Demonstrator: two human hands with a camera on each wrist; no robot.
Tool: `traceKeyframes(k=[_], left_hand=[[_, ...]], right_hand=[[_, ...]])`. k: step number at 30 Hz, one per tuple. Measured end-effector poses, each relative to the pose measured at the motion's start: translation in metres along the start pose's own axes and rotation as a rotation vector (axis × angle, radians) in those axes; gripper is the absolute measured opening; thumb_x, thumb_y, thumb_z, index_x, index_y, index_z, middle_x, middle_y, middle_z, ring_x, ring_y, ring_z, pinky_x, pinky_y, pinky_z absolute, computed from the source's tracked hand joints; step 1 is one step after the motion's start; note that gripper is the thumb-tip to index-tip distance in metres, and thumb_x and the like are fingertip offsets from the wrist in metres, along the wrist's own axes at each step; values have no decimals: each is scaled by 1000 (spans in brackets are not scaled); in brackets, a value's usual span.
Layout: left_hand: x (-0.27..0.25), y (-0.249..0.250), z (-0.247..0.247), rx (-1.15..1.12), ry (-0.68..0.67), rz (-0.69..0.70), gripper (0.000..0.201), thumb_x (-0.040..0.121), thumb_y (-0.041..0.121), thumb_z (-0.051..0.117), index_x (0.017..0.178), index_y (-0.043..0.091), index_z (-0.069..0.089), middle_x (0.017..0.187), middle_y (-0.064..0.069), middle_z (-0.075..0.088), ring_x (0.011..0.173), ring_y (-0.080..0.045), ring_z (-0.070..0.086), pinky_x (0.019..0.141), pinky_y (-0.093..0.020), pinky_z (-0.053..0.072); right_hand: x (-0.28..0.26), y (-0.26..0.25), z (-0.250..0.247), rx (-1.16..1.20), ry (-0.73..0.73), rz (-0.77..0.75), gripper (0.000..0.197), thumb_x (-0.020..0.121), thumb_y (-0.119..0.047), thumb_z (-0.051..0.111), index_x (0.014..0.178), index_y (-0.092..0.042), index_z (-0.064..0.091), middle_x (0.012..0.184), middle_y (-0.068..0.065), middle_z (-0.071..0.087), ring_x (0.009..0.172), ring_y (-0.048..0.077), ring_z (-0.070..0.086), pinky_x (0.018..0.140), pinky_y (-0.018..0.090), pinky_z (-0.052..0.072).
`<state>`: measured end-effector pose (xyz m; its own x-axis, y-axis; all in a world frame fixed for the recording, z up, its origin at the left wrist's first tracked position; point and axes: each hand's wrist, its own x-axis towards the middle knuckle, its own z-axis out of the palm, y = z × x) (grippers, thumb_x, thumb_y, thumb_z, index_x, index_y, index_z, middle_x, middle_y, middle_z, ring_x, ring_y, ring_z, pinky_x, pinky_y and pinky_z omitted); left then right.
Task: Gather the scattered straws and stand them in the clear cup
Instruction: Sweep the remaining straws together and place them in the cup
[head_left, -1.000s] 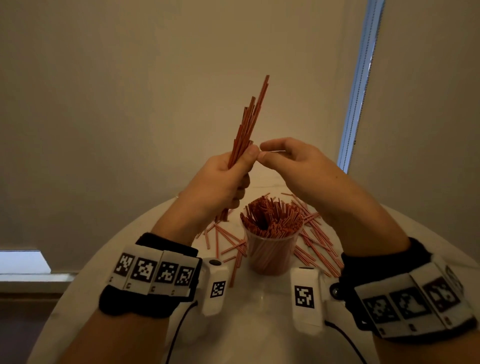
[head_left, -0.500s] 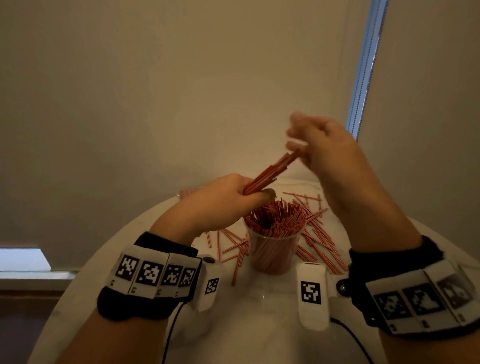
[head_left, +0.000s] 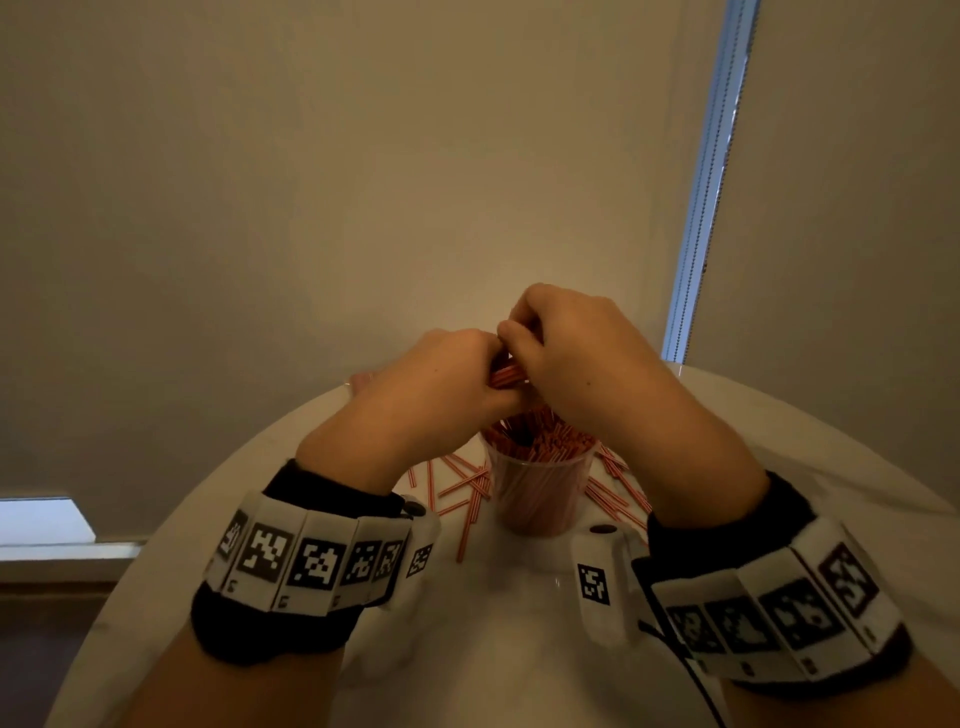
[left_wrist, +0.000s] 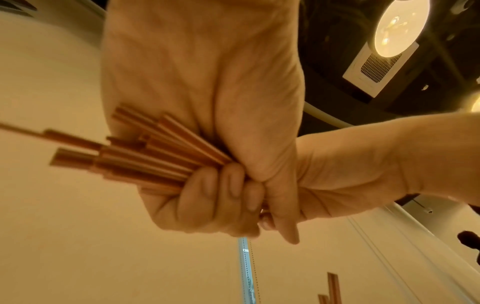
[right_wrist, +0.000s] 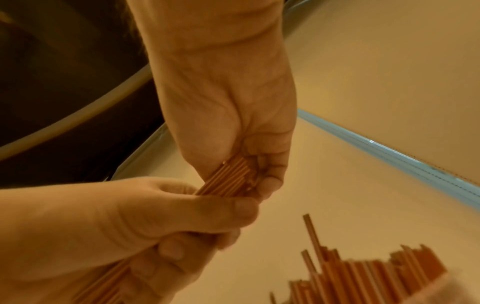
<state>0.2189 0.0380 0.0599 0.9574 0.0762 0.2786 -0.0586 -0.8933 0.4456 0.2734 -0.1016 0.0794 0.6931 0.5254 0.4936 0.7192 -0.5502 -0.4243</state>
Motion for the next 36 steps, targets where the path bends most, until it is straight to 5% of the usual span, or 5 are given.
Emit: traceKeyframes(k=[5, 10, 21, 27, 36], left_hand=[[-2, -2, -1, -54, 71, 39, 96, 76, 37, 81, 154, 26, 26, 74, 11, 65, 70, 4, 65, 55, -9, 47], [-3, 0, -3, -157, 25, 100, 120, 76, 26, 88, 160, 44, 5, 86, 9, 65, 77, -2, 68, 72, -21, 59], [0, 11, -6, -748, 369, -220, 62, 96, 67, 46, 137, 22, 54, 113, 5, 74, 107, -10, 70, 105, -43, 52], [3, 25, 15, -975, 303, -231, 43, 105, 47, 48, 122, 10, 63, 105, -12, 74, 84, -22, 78, 74, -31, 63], [3, 6, 10, -831, 486, -146, 43, 99, 54, 59, 83, 15, 67, 56, 5, 53, 46, -9, 42, 46, -23, 37]], right_hand=[[-3, -4, 3, -175, -84, -114, 37, 102, -33, 39, 83, -16, 67, 67, 1, 61, 60, 16, 58, 52, 29, 40], [1, 2, 2, -189, -141, -97, 43, 99, -43, 41, 73, -23, 70, 59, -2, 62, 55, 14, 58, 52, 30, 45], [5, 48, -36, -26, 27, 69, 50, 99, -40, 44, 58, -17, 62, 45, -4, 46, 40, 11, 37, 47, 26, 31], [4, 25, -10, -53, 188, 52, 47, 100, -38, 43, 67, -13, 67, 58, 5, 62, 51, 22, 57, 54, 36, 51], [5, 27, -20, 479, 216, 192, 55, 86, -77, 45, 103, -27, 57, 75, -2, 72, 59, 8, 65, 59, 31, 55]])
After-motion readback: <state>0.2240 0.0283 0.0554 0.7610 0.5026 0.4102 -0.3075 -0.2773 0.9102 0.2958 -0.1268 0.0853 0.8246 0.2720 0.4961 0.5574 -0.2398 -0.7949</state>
